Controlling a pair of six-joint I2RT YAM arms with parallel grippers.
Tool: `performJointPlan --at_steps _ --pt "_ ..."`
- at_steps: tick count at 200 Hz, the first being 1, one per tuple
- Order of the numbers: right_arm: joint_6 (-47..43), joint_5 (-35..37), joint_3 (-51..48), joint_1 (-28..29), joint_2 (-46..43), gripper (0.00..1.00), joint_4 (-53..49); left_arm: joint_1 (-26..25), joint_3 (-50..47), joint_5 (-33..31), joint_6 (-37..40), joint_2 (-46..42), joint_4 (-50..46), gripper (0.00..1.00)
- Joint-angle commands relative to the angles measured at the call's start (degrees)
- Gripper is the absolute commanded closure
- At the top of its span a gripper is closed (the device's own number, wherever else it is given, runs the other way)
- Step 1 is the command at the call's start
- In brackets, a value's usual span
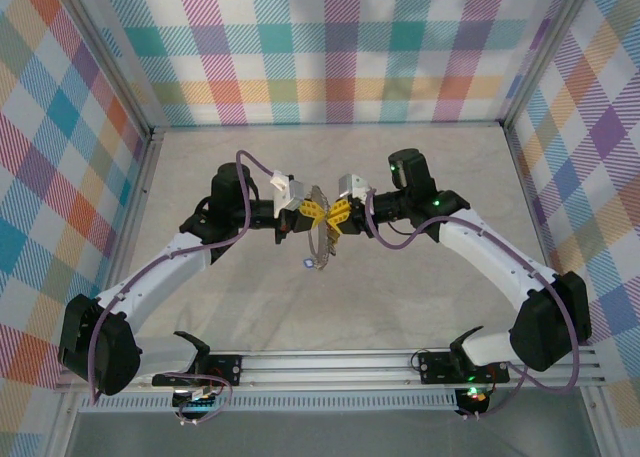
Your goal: Put the keys on the keyring
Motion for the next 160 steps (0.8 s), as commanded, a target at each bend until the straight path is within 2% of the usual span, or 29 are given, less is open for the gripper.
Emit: performJointPlan --at_steps 1,58,114,160 --pt "0.4 -3.1 -0.3 0.7 0.0 0.80 4.0 -0.3 0.3 4.0 0.4 -0.1 2.1 1.00" --pt "0.3 -1.7 -2.4 -1.2 -1.6 0.75 3.6 -0.2 0.4 4.6 0.9 -0.9 0.3 1.00" --pt "-0.5 -4.2 -7.9 -3.5 -5.8 0.69 3.8 0.0 1.2 6.2 2.3 -2.0 -3.0 1.00" --pt "0.5 -6.1 -11.1 -3.5 -6.7 0.69 6.6 0.1 2.1 6.5 2.8 -1.9 -4.0 1.00"
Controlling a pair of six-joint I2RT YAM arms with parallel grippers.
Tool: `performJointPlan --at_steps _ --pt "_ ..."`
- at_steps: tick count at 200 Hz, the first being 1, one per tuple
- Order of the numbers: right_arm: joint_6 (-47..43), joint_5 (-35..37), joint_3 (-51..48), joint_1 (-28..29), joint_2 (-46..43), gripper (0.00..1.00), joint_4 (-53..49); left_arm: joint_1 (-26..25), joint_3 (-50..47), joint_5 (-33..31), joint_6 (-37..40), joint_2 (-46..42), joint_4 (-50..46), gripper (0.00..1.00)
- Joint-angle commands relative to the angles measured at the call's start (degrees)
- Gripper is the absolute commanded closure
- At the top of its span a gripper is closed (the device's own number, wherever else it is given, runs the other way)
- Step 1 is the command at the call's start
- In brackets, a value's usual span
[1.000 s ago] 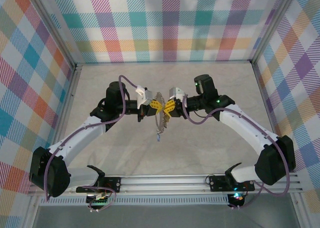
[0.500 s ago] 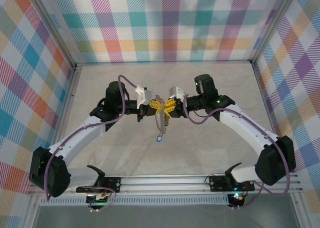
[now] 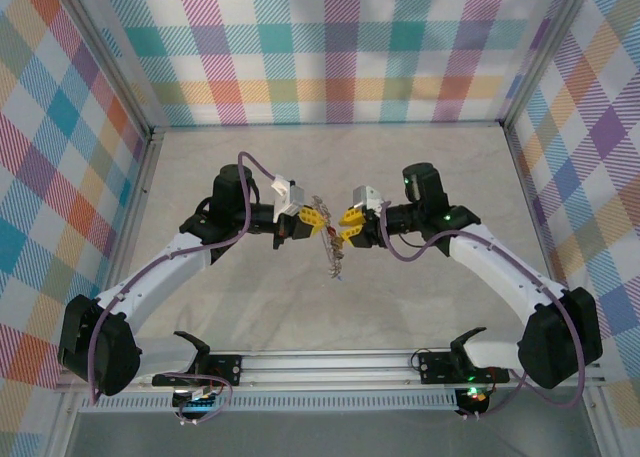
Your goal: Put the keys on the keyring
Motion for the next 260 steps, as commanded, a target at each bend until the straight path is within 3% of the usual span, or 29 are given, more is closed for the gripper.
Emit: performJointPlan --at_steps 1,15,30,75,114,184,260 --pt "0.2 -3.5 -1.4 -0.1 -1.1 0.69 3.1 0.0 2.1 2.7 1.3 -1.8 0.2 1.00" --pt "0.4 -3.7 -1.6 -0.1 -1.0 0.69 4.0 0.1 2.2 3.0 1.5 -1.8 0.1 1.00" --pt "0.3 -5.0 -1.8 -0.1 -0.6 0.61 4.7 0.0 2.3 3.6 2.1 -1.7 -0.6 1.00" --pt "1.4 -5.8 -2.8 0.1 0.3 0.62 8.3 0.0 4.0 5.0 5.0 -1.4 -4.8 1.00" --pt "3.7 -0.3 -6.2 2.7 -0.1 0.62 14.6 0.1 4.4 5.1 5.0 -0.9 -4.5 1.00" --pt "8.2 2.7 -9.7 6.5 -0.2 0.62 22.1 0.0 4.0 2.9 4.5 -1.4 -3.6 1.00" --pt "13.8 11.4 -13.5 8.8 -1.4 0.55 30.5 0.0 3.3 1.5 4.2 -1.7 -3.0 1.00"
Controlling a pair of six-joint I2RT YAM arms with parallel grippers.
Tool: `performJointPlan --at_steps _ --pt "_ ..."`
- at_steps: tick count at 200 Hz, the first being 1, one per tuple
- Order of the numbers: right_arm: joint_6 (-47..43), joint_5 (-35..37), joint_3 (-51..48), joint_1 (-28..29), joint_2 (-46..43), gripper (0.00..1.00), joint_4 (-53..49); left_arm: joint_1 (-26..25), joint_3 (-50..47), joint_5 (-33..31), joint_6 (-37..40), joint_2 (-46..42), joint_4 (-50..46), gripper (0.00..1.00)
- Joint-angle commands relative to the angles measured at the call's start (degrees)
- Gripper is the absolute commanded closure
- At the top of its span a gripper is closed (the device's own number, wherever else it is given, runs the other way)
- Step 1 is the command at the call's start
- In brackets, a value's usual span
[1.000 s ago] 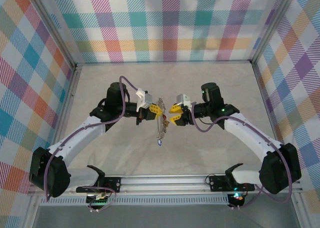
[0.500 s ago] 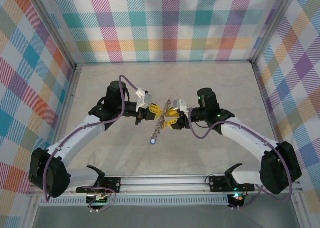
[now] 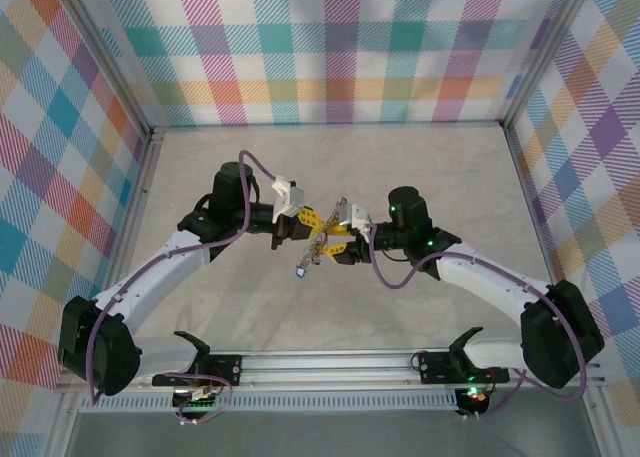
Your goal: Put the keys on the keyring
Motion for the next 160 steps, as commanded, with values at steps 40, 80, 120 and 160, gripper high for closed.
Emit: performJointPlan --at_steps 40,80,120,160 --pt "3.6 9.7 -2.9 1.8 -2.4 0.64 7.2 0.0 1.0 0.2 0.3 -1.7 2.3 1.00" --pt "4.1 14.4 -4.2 2.3 -3.3 0.79 10.3 0.0 0.6 -0.8 -0.4 -1.5 2.9 1.00" --pt "2.4 16.4 -5.7 2.6 -5.4 0.86 10.7 0.1 0.5 -2.4 -1.4 -1.3 3.5 1.00" --pt "1.3 17.2 -6.2 2.9 -6.0 0.87 10.1 0.1 -0.2 -3.4 -2.7 -1.2 5.1 1.00"
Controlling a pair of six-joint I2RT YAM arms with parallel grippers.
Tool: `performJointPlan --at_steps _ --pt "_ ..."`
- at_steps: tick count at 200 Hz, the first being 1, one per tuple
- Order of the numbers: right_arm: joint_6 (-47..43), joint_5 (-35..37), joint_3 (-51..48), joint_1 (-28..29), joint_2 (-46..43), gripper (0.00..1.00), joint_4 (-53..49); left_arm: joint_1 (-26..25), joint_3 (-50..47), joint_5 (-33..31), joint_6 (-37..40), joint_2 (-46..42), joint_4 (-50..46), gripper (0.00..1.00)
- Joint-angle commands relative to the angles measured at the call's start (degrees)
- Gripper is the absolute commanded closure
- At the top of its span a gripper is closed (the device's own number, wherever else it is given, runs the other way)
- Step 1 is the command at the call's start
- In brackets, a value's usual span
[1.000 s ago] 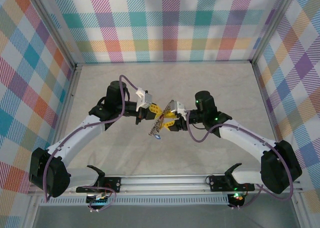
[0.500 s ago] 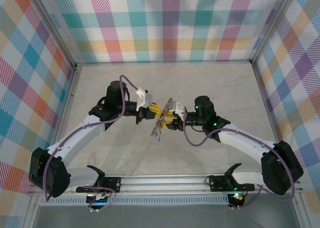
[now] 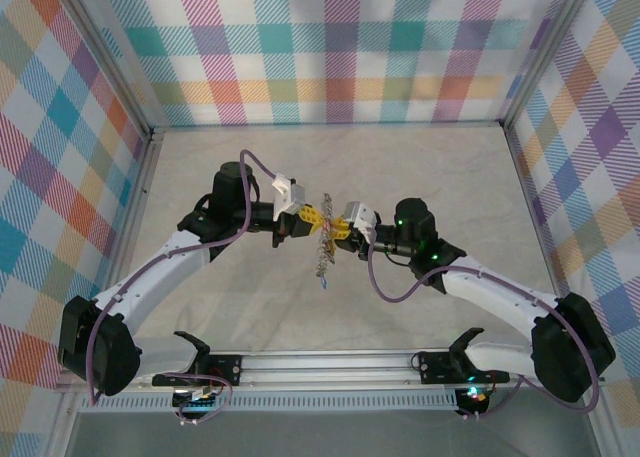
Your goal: Put the keys on the keyring
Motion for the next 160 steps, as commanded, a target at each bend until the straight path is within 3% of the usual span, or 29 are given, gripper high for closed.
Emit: performJointPlan --at_steps 1,20,123,160 --pt "-1.4 1.0 -0.8 0.7 -0.9 0.87 1.9 0.2 -0.1 0.0 -1.2 -1.2 4.3 1.00" --pt "-1.2 1.5 -1.2 0.9 -0.8 0.75 2.8 0.1 -0.4 -0.4 -1.4 -1.5 4.5 1.00" --pt "0.9 1.8 -1.7 1.6 -0.6 0.72 5.3 0.2 -0.9 -0.8 -1.7 -2.3 5.0 1.00" --pt "2.4 4.3 -2.2 2.8 0.1 0.57 8.1 0.2 -1.1 -1.3 -2.2 -2.5 5.6 1.00"
